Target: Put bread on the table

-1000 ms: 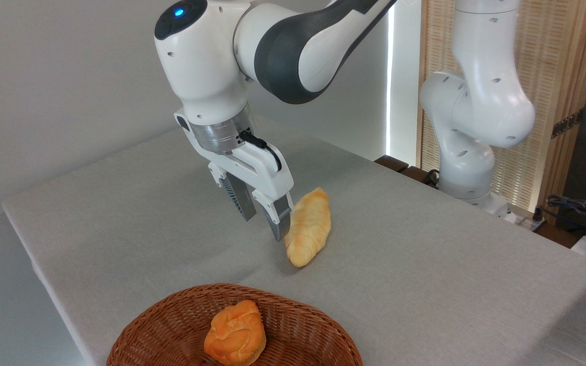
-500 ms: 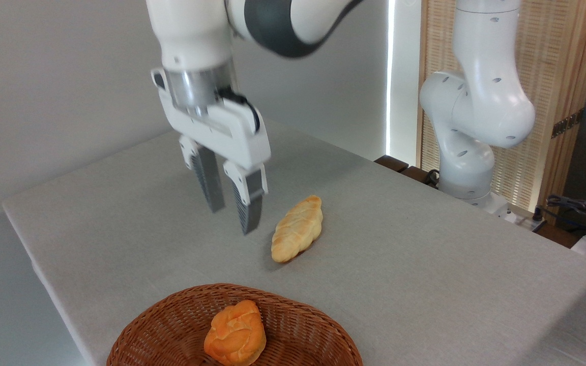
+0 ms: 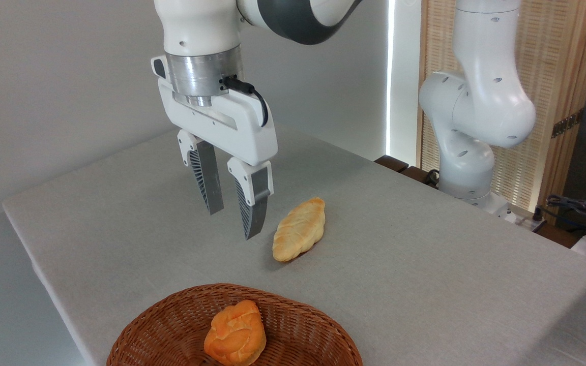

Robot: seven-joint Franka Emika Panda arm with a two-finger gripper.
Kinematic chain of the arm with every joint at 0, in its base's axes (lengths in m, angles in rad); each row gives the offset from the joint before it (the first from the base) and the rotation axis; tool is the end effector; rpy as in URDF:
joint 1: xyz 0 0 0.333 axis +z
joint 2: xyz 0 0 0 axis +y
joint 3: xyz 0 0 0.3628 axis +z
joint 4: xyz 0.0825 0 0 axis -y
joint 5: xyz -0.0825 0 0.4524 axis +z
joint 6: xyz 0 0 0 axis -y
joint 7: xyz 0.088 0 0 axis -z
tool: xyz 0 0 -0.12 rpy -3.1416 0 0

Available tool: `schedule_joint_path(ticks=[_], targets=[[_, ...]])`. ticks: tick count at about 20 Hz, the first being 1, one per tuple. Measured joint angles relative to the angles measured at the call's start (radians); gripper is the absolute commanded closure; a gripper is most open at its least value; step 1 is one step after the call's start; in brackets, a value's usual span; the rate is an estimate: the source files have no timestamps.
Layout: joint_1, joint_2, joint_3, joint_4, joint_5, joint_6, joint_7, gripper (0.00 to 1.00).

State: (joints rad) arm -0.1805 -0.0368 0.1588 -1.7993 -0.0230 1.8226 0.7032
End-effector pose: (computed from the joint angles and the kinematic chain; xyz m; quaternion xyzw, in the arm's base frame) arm 0.6239 -0.0143 0.5786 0.9354 -0.3520 0.0328 0.0034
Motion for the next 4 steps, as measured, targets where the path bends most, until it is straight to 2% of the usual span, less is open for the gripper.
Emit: schedule_joint_path(ticks=[4], targets=[[0.0, 0.0, 0.004, 0.0, 0.0, -0.001, -0.002, 0.0]])
